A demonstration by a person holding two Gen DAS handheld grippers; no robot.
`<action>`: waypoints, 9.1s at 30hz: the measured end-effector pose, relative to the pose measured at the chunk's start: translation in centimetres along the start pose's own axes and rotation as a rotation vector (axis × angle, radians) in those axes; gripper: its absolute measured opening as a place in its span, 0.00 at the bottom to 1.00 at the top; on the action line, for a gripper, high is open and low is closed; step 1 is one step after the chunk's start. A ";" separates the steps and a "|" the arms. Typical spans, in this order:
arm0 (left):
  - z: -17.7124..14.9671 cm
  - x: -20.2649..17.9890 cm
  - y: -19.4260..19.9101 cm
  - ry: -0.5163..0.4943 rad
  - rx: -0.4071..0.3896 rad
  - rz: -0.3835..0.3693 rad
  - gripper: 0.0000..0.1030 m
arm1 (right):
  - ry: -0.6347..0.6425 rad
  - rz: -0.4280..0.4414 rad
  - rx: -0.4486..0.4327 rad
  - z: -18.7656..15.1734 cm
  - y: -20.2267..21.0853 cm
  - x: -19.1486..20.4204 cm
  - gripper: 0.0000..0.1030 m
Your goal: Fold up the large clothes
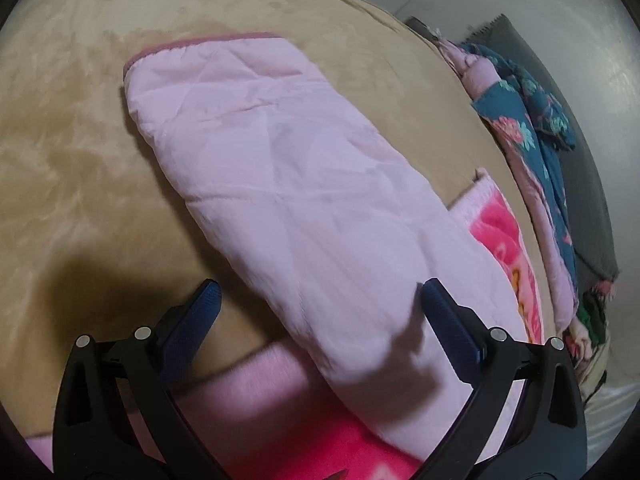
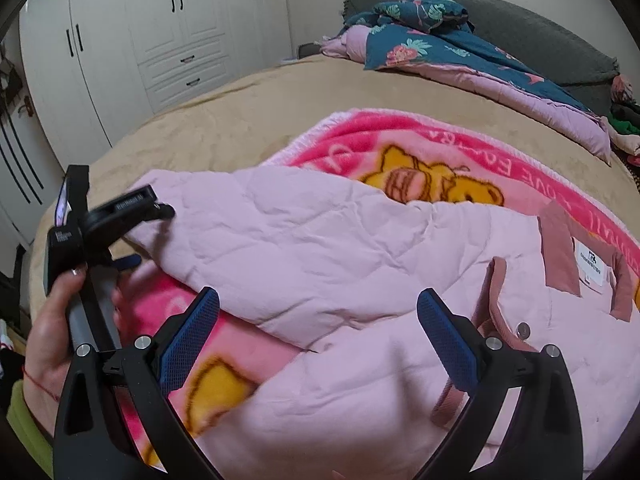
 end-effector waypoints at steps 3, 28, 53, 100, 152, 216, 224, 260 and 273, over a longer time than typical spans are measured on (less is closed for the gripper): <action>0.5 0.3 -0.4 0.013 -0.015 -0.002 0.91 | -0.016 -0.011 0.004 -0.6 -0.6 -0.9 0.96; 4.9 0.8 6.1 -0.021 -0.275 -0.195 0.20 | -0.192 0.004 -0.087 -3.8 5.1 -5.6 0.95; -1.2 -11.9 20.6 -0.382 -0.392 -0.391 0.20 | -0.382 -0.060 -0.193 -11.1 15.3 -11.7 0.95; -31.8 -28.8 18.2 -1.121 -0.082 -0.769 0.18 | -0.708 -0.181 -0.334 -23.9 27.4 -23.9 0.95; -34.5 -25.8 12.6 -1.307 0.072 -0.430 0.91 | -0.791 -0.186 -0.289 -24.2 25.9 -25.7 0.95; -26.4 -25.3 7.7 -1.040 0.086 -0.357 0.91 | -0.521 -0.253 -0.194 -16.5 17.7 -27.7 0.26; -29.6 -25.8 6.3 -1.133 0.110 -0.338 0.91 | -0.483 -0.306 -0.148 -16.8 16.8 -27.9 0.56; -30.8 -23.8 2.8 -1.099 0.218 -0.261 0.92 | -0.331 -0.341 0.091 -16.0 7.6 -27.0 0.95; -30.0 -24.3 5.1 -1.067 0.224 -0.291 0.92 | -0.436 -0.339 -0.063 -16.3 13.0 -25.3 0.94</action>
Point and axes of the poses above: each gripper's, at about its wrist camera, not at the fingertips, and y roughly against the way its jaws point, x to its left, z to its top, the point moved 6 cm from there along -y, roughly the way its jaws point, and after that the axes turned 1 degree about x, right-handed, at the moved point
